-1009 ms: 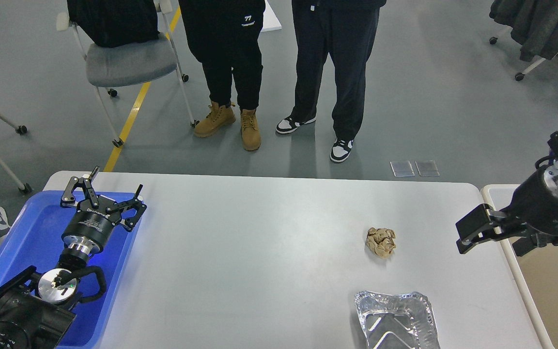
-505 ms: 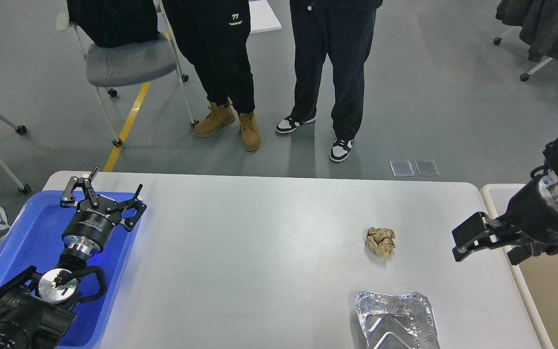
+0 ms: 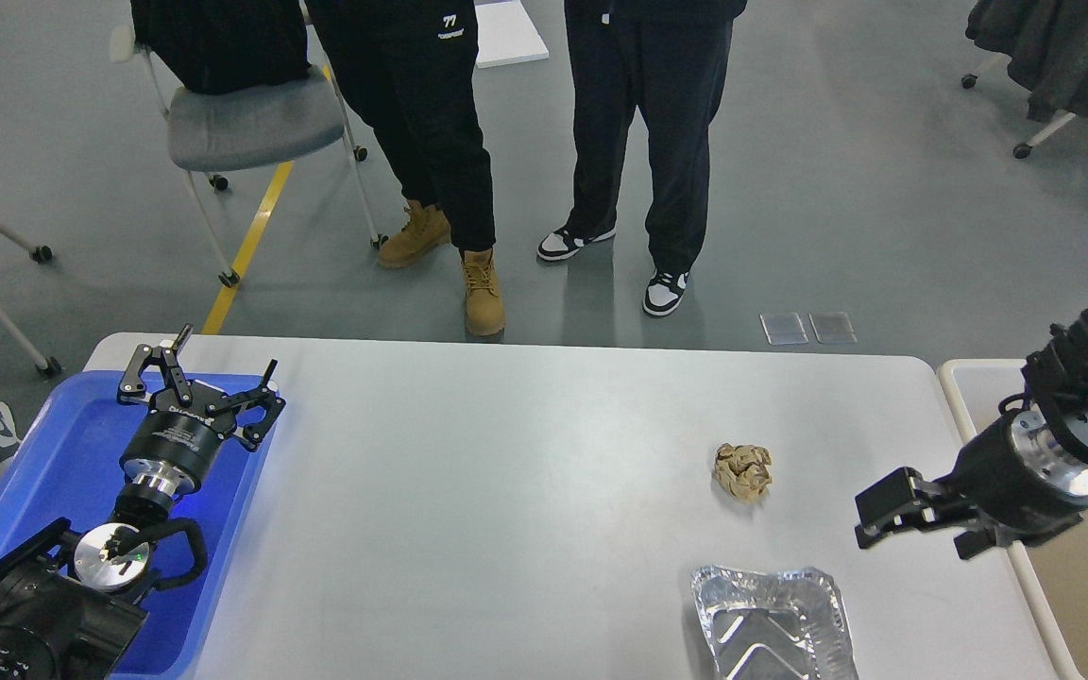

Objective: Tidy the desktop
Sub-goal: 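Lower the right gripper onto the foil tray and close on it, then lift the foil tray with the right gripper toward the white bin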

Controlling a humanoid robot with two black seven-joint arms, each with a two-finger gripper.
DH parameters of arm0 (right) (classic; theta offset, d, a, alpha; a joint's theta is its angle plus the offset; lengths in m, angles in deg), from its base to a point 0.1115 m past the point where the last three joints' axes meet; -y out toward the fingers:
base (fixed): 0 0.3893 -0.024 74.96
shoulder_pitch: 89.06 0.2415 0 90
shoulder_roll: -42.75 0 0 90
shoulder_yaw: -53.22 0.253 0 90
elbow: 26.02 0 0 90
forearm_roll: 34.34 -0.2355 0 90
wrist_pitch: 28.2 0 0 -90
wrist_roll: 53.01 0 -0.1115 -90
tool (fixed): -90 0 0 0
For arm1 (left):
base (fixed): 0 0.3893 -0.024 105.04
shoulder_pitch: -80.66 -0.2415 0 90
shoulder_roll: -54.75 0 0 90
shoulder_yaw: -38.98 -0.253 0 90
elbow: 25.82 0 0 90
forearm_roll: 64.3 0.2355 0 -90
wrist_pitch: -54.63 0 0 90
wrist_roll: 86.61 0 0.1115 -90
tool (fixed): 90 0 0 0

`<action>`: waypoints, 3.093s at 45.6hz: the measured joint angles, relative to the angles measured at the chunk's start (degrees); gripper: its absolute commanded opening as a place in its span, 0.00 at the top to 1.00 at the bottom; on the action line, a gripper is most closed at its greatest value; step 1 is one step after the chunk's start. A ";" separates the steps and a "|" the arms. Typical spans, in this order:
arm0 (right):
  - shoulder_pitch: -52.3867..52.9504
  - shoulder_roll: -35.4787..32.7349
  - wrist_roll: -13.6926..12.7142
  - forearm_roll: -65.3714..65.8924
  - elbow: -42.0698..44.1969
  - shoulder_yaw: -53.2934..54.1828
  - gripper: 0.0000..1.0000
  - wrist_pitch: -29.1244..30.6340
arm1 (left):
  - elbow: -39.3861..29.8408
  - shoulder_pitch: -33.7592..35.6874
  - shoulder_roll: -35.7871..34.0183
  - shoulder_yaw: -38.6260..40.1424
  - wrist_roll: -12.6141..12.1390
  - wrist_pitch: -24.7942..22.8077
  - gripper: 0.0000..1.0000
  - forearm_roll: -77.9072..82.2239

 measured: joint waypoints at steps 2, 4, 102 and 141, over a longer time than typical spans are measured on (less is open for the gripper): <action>-1.68 0.04 0.06 0.50 0.21 0.39 0.00 -1.11 | -0.01 -0.01 0.00 0.00 0.00 0.00 0.00 0.01; -3.96 0.04 0.05 1.23 0.41 0.76 0.00 -2.53 | -0.01 0.00 0.01 0.00 0.00 0.00 0.00 0.00; -38.61 6.46 8.93 6.06 13.37 5.90 1.00 -28.61 | -0.01 0.00 0.01 0.00 -0.05 0.00 0.00 0.09; 0.64 -19.54 10.40 16.83 0.87 -4.62 1.00 3.57 | -0.01 0.00 0.01 -0.03 -0.09 0.00 0.00 0.17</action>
